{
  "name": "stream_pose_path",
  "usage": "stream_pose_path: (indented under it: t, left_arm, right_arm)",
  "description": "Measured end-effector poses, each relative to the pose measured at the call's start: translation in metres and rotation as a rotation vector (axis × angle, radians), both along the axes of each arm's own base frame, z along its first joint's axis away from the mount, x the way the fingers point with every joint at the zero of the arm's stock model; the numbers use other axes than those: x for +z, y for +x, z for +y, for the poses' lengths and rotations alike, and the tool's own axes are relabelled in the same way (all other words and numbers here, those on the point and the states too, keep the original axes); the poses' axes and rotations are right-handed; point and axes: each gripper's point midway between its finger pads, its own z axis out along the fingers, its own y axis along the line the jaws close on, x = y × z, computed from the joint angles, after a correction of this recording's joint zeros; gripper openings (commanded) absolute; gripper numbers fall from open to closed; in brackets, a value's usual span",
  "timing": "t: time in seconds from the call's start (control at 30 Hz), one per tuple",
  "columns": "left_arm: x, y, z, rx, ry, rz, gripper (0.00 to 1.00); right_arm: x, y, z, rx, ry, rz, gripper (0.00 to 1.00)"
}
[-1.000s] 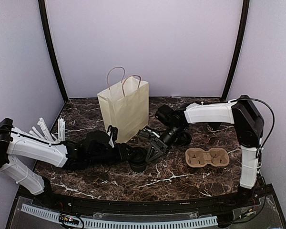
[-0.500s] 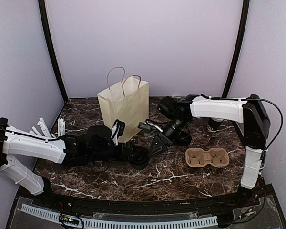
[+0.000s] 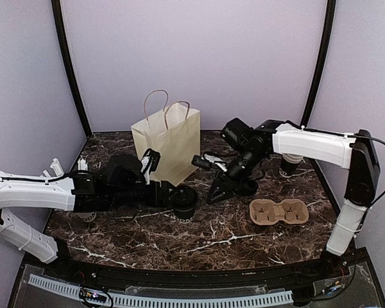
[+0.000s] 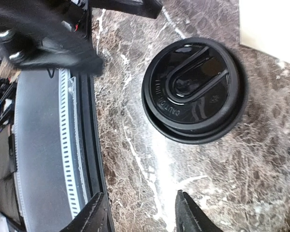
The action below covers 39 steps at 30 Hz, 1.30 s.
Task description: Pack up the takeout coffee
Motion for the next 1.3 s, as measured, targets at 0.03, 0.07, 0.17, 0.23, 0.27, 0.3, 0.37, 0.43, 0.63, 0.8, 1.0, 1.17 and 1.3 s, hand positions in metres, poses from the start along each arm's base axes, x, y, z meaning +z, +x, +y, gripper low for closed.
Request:
stream_pose_path:
  t: [0.03, 0.07, 0.17, 0.23, 0.27, 0.3, 0.37, 0.43, 0.63, 0.8, 1.0, 1.17, 1.3]
  left_arm:
    - [-0.003, 0.003, 0.005, 0.012, 0.013, 0.010, 0.68]
    - [-0.005, 0.006, 0.009, 0.026, 0.019, 0.018, 0.66]
    - [-0.011, 0.017, 0.021, 0.070, 0.023, 0.043, 0.60]
    - [-0.015, 0.022, 0.029, 0.100, 0.010, 0.060, 0.56]
    - [-0.018, 0.023, 0.033, 0.112, 0.007, 0.067, 0.55]
    - [-0.020, 0.025, 0.035, 0.123, 0.000, 0.077, 0.54]
    - [-0.020, 0.029, 0.038, 0.139, -0.016, 0.088, 0.52]
    - [-0.016, 0.032, 0.037, 0.141, -0.041, 0.084, 0.50]
    - [-0.024, 0.043, 0.028, 0.143, -0.076, 0.107, 0.46]
    - [-0.043, 0.049, 0.020, 0.131, -0.074, 0.151, 0.44]
    - [-0.046, 0.054, 0.008, 0.102, -0.105, 0.159, 0.43]
    - [-0.049, 0.055, 0.004, 0.087, -0.117, 0.164, 0.42]
    - [-0.050, 0.054, 0.001, 0.076, -0.125, 0.172, 0.41]
  right_arm:
    - [0.002, 0.001, -0.001, -0.001, 0.002, -0.020, 0.42]
    - [0.004, 0.002, -0.002, 0.001, 0.005, -0.039, 0.39]
    - [0.009, 0.008, -0.005, -0.001, 0.006, -0.120, 0.32]
    - [0.013, 0.010, -0.006, 0.003, 0.007, -0.177, 0.26]
    - [0.015, 0.011, -0.005, 0.006, 0.007, -0.218, 0.23]
    - [0.018, 0.012, -0.004, 0.011, 0.007, -0.261, 0.19]
    - [0.023, 0.010, 0.000, 0.033, 0.010, -0.342, 0.15]
    - [0.027, 0.006, 0.008, 0.062, 0.008, -0.425, 0.10]
    - [0.013, -0.011, 0.032, 0.159, -0.041, -0.573, 0.07]
    - [-0.014, -0.011, 0.049, 0.193, -0.112, -0.605, 0.13]
    - [-0.021, -0.003, 0.055, 0.188, -0.154, -0.649, 0.14]
    - [-0.014, 0.003, 0.058, 0.170, -0.155, -0.682, 0.15]
    - [-0.015, 0.006, 0.056, 0.166, -0.166, -0.696, 0.20]
